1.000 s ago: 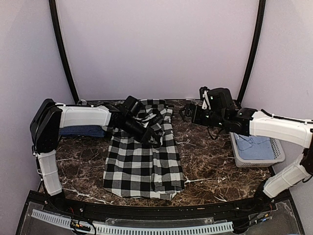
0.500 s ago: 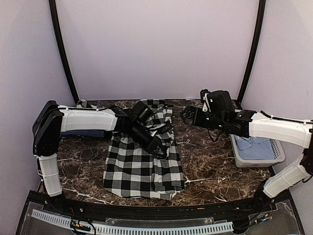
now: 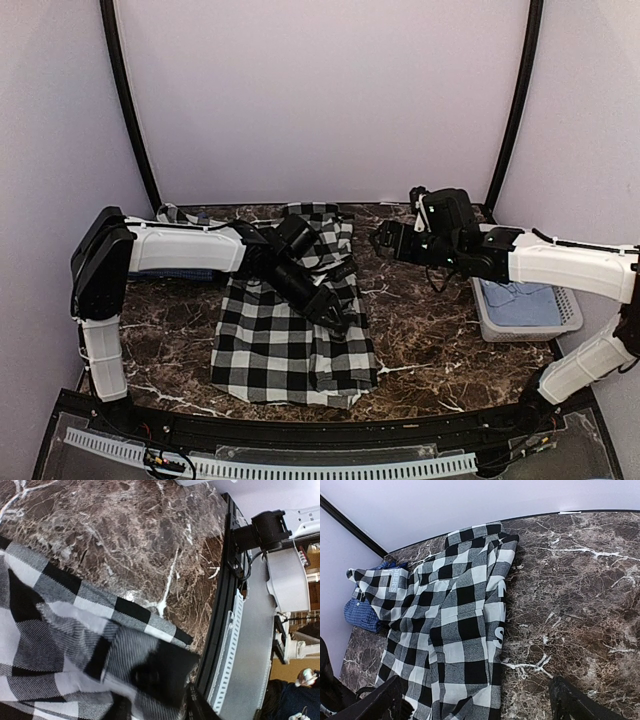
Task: Fold and stack the long sleeve shirts
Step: Fold the sleeve of the 1/3-folded shirt, then smooth out the 1/3-folded shirt at the center of the board.
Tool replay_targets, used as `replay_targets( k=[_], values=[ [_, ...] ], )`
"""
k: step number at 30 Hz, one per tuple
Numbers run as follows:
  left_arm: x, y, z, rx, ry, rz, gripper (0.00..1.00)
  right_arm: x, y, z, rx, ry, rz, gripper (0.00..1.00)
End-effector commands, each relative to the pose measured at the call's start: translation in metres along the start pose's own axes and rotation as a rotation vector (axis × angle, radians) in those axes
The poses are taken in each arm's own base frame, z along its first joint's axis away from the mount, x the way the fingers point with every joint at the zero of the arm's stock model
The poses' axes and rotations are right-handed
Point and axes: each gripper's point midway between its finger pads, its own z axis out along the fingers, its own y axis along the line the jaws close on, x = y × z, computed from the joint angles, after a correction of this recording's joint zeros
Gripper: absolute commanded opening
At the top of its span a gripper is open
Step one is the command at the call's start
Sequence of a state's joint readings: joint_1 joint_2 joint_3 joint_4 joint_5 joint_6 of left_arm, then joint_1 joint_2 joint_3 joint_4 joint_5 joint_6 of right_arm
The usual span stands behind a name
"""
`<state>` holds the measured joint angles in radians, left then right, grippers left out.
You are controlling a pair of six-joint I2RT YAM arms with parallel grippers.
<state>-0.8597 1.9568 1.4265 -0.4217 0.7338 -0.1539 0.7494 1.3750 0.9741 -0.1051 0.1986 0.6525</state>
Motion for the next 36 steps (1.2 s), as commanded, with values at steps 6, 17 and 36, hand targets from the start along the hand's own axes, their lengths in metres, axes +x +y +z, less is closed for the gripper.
replay_targets(
  k=[6, 17, 36],
  values=[
    [-0.008, -0.030, -0.013, 0.084, -0.045, 0.044, 0.60, 0.006, 0.004, 0.001, -0.046, 0.021, -0.008, 0.99],
    [-0.046, 0.032, -0.066, -0.091, -0.281, -0.156, 0.45, 0.026, 0.027, 0.032, -0.159, 0.122, -0.017, 0.86],
    [-0.101, 0.116, -0.102, -0.149, -0.534, -0.387, 0.31, -0.017, 0.043, 0.187, -0.419, 0.200, 0.068, 0.29]
  ],
)
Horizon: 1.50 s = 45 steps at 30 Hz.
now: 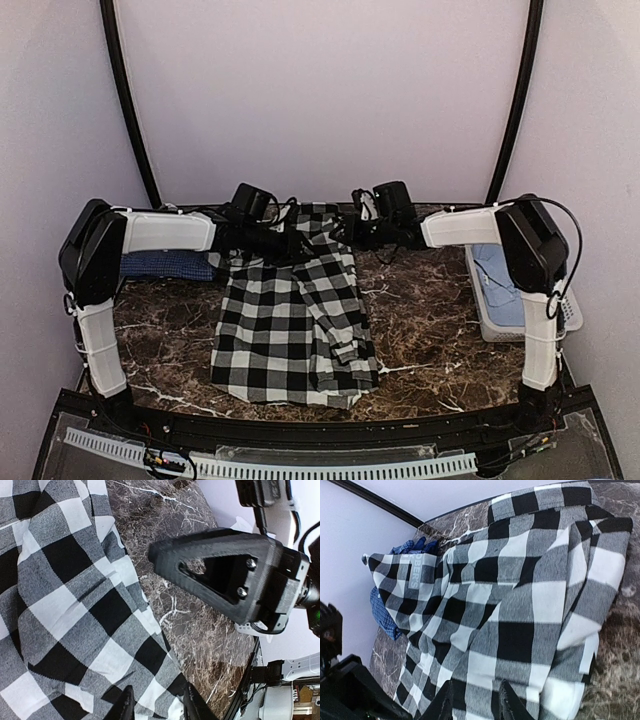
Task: Fold and stack the long sleeve shirts
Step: Smooth out the 1/3-folded shirt at the center of the board.
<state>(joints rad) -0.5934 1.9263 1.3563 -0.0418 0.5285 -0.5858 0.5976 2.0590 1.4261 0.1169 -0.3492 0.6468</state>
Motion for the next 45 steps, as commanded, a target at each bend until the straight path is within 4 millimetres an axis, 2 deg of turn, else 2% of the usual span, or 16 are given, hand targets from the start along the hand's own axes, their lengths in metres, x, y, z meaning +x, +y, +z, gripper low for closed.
replay_targets(
  k=[1, 6, 12, 13, 14, 15, 16, 17, 18, 20, 21, 24, 29, 33, 37, 45],
  values=[
    [-0.008, -0.014, 0.011, 0.066, -0.010, -0.014, 0.31, -0.043, 0.001, 0.016, -0.069, -0.056, -0.030, 0.29],
    [0.007, -0.028, 0.020, 0.075, 0.014, 0.026, 0.31, -0.059, -0.055, 0.034, 0.042, -0.074, 0.003, 0.48],
    [0.034, -0.056, 0.046, 0.069, 0.055, 0.111, 0.30, -0.066, -0.114, 0.044, 0.115, -0.073, 0.064, 0.53],
    [0.040, -0.052, 0.053, 0.047, 0.071, 0.112, 0.30, -0.066, -0.121, 0.046, 0.118, -0.073, 0.074, 0.53],
    [0.044, -0.061, 0.058, 0.051, 0.078, 0.138, 0.30, -0.068, -0.126, 0.047, 0.115, -0.074, 0.082, 0.53],
    [0.050, -0.054, 0.065, 0.023, 0.098, 0.136, 0.30, -0.069, -0.130, 0.049, 0.110, -0.072, 0.088, 0.53],
    [0.051, -0.062, 0.069, 0.027, 0.100, 0.164, 0.30, -0.070, -0.132, 0.052, 0.099, -0.069, 0.092, 0.53],
    [0.057, -0.056, 0.076, 0.000, 0.113, 0.166, 0.30, -0.075, -0.133, 0.054, 0.089, -0.074, 0.092, 0.53],
    [0.058, -0.063, 0.079, 0.005, 0.114, 0.189, 0.30, -0.074, -0.138, 0.059, 0.086, -0.066, 0.099, 0.53],
    [0.072, -0.057, 0.101, -0.039, 0.148, 0.212, 0.30, -0.076, -0.139, 0.074, 0.045, -0.047, 0.118, 0.52],
    [0.072, -0.063, 0.104, -0.036, 0.147, 0.223, 0.30, -0.076, -0.138, 0.077, 0.028, -0.046, 0.125, 0.52],
    [0.085, -0.051, 0.117, -0.083, 0.184, 0.222, 0.29, -0.081, -0.136, 0.086, -0.008, -0.050, 0.138, 0.49],
    [0.103, -0.046, 0.126, -0.094, 0.232, 0.217, 0.28, -0.081, -0.142, 0.095, -0.017, -0.050, 0.162, 0.40],
    [0.117, -0.044, 0.129, -0.094, 0.271, 0.230, 0.28, -0.087, -0.152, 0.095, -0.031, -0.067, 0.193, 0.19],
    [0.132, -0.049, 0.132, -0.071, 0.317, 0.260, 0.29, -0.102, -0.150, 0.096, -0.058, -0.094, 0.181, 0.02],
    [0.155, -0.069, 0.138, 0.007, 0.394, 0.317, 0.29, -0.127, -0.156, 0.083, -0.047, -0.155, 0.159, 0.00]
  ],
)
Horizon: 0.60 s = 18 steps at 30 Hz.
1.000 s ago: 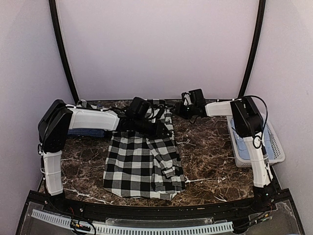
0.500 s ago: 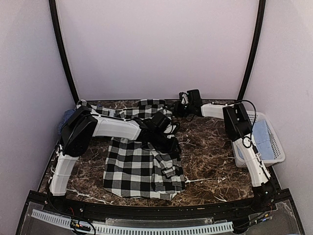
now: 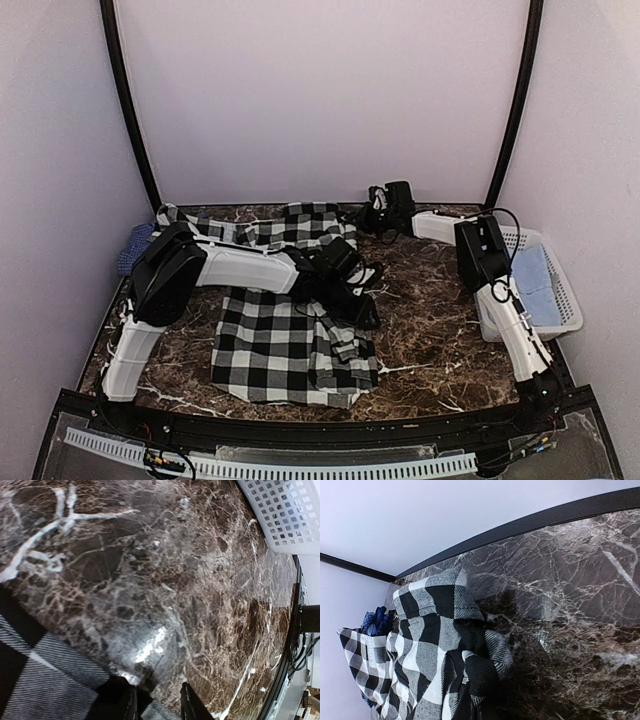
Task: Fold and stack the long sleeve shirts
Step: Smooth out the 1/3-folded shirt at the center of the board.
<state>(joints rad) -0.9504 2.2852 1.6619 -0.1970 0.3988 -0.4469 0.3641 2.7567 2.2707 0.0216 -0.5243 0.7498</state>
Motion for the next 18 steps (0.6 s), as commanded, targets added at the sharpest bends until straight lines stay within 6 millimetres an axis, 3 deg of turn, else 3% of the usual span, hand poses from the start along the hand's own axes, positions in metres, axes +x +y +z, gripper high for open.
replay_targets(
  k=[1, 8, 12, 15, 17, 18],
  values=[
    [0.013, -0.022, 0.006, 0.064, 0.065, 0.054, 0.29, -0.028, 0.001, -0.009, -0.014, -0.066, -0.031, 0.00],
    [0.000, -0.030, 0.005, 0.067, 0.034, 0.048, 0.29, -0.030, 0.001, -0.020, 0.010, -0.039, -0.085, 0.02],
    [-0.028, -0.045, -0.017, 0.062, -0.041, 0.055, 0.29, -0.029, 0.007, -0.031, 0.046, -0.013, -0.122, 0.37],
    [-0.049, -0.053, -0.045, 0.043, -0.102, 0.056, 0.29, -0.034, 0.019, -0.044, 0.062, -0.008, -0.142, 0.55],
    [-0.063, -0.052, -0.068, 0.025, -0.146, 0.037, 0.29, -0.038, 0.031, -0.054, 0.063, -0.006, -0.148, 0.70],
    [-0.067, -0.042, -0.076, 0.002, -0.161, 0.010, 0.30, -0.038, 0.036, -0.058, 0.062, -0.005, -0.150, 0.75]
  ],
)
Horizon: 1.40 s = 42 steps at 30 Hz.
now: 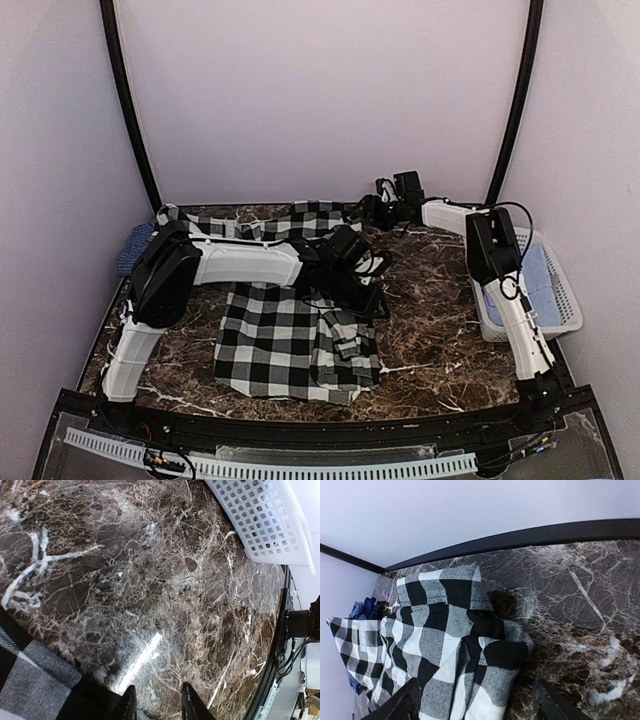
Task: Fold and stack the long sleeve shirts
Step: Smooth out the 1/3-folded shirt at the center of the board, then move the 1/3-folded shirt to the center of the board.
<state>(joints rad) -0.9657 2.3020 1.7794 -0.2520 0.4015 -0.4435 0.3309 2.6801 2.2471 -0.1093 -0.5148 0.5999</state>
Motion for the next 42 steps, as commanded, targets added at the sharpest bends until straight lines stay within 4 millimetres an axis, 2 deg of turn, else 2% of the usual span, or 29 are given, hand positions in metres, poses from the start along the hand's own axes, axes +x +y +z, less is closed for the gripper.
replay_targets(
  k=[1, 2, 3, 4, 5, 6, 7, 8, 9, 10, 11, 12, 13, 14, 15, 16, 17, 18, 20, 21, 23, 26, 33, 37, 42],
  values=[
    [-0.054, -0.020, -0.084, -0.029, -0.163, -0.024, 0.30, -0.028, 0.041, -0.039, -0.007, -0.030, -0.056, 0.81],
    [-0.054, -0.006, -0.092, -0.058, -0.172, -0.056, 0.30, -0.028, 0.048, -0.045, -0.011, -0.028, -0.058, 0.86],
    [-0.060, -0.008, -0.109, -0.059, -0.206, -0.059, 0.30, -0.027, 0.054, -0.049, -0.016, -0.027, -0.060, 0.94],
    [-0.062, 0.001, -0.126, -0.074, -0.236, -0.080, 0.30, -0.024, 0.063, -0.054, -0.027, -0.024, -0.063, 0.98],
    [-0.056, 0.019, -0.131, -0.103, -0.235, -0.112, 0.29, -0.020, 0.069, -0.058, -0.035, -0.018, -0.062, 0.99],
    [-0.062, 0.020, -0.149, -0.112, -0.277, -0.123, 0.29, -0.016, 0.077, -0.063, -0.044, -0.019, -0.062, 0.99],
    [-0.053, 0.040, -0.154, -0.144, -0.273, -0.160, 0.29, -0.011, 0.084, -0.067, -0.056, -0.016, -0.061, 0.99],
    [-0.057, 0.041, -0.171, -0.146, -0.310, -0.173, 0.29, -0.005, 0.091, -0.071, -0.072, -0.015, -0.058, 0.98],
    [-0.048, 0.061, -0.175, -0.175, -0.304, -0.212, 0.29, 0.002, 0.099, -0.074, -0.095, -0.011, -0.055, 0.98],
    [-0.049, 0.064, -0.189, -0.182, -0.331, -0.231, 0.29, 0.012, 0.107, -0.076, -0.116, 0.005, -0.049, 0.99],
    [-0.039, 0.083, -0.193, -0.212, -0.327, -0.275, 0.29, 0.015, 0.119, -0.080, -0.145, -0.001, -0.058, 0.99],
    [-0.038, 0.085, -0.204, -0.215, -0.348, -0.284, 0.29, 0.025, 0.126, -0.081, -0.168, 0.011, -0.051, 0.99],
    [-0.026, 0.102, -0.207, -0.238, -0.337, -0.319, 0.29, 0.036, 0.133, -0.080, -0.191, 0.025, -0.046, 0.98],
    [-0.024, 0.106, -0.214, -0.245, -0.349, -0.330, 0.29, 0.049, 0.140, -0.078, -0.211, 0.046, -0.041, 0.99],
    [-0.011, 0.122, -0.215, -0.273, -0.336, -0.366, 0.29, 0.064, 0.145, -0.075, -0.229, 0.073, -0.033, 0.99],
    [-0.007, 0.126, -0.220, -0.281, -0.340, -0.376, 0.29, 0.074, 0.152, -0.072, -0.244, 0.090, -0.033, 0.99],
    [0.007, 0.139, -0.218, -0.308, -0.319, -0.405, 0.29, 0.084, 0.158, -0.069, -0.257, 0.105, -0.032, 0.99],
    [0.012, 0.143, -0.220, -0.321, -0.319, -0.413, 0.29, 0.092, 0.162, -0.065, -0.265, 0.116, -0.030, 0.98],
    [0.040, 0.161, -0.214, -0.376, -0.273, -0.444, 0.29, 0.106, 0.170, -0.056, -0.280, 0.128, -0.029, 0.99],
    [0.046, 0.165, -0.213, -0.394, -0.263, -0.450, 0.29, 0.112, 0.173, -0.052, -0.287, 0.135, -0.024, 0.99],
    [0.065, 0.172, -0.207, -0.410, -0.228, -0.468, 0.29, 0.120, 0.170, -0.043, -0.286, 0.142, -0.018, 0.99],
    [0.090, 0.182, -0.198, -0.437, -0.185, -0.493, 0.29, 0.133, 0.152, -0.029, -0.261, 0.155, 0.015, 0.99],
    [0.120, 0.190, -0.178, -0.426, -0.127, -0.545, 0.29, 0.158, 0.114, -0.014, -0.199, 0.185, 0.066, 0.98],
    [0.126, 0.182, -0.162, -0.414, -0.089, -0.534, 0.29, 0.163, 0.090, -0.019, -0.132, 0.171, 0.091, 0.99],
    [0.132, 0.160, -0.142, -0.398, -0.044, -0.509, 0.29, 0.158, 0.050, -0.047, -0.032, 0.119, 0.131, 0.99]
  ],
)
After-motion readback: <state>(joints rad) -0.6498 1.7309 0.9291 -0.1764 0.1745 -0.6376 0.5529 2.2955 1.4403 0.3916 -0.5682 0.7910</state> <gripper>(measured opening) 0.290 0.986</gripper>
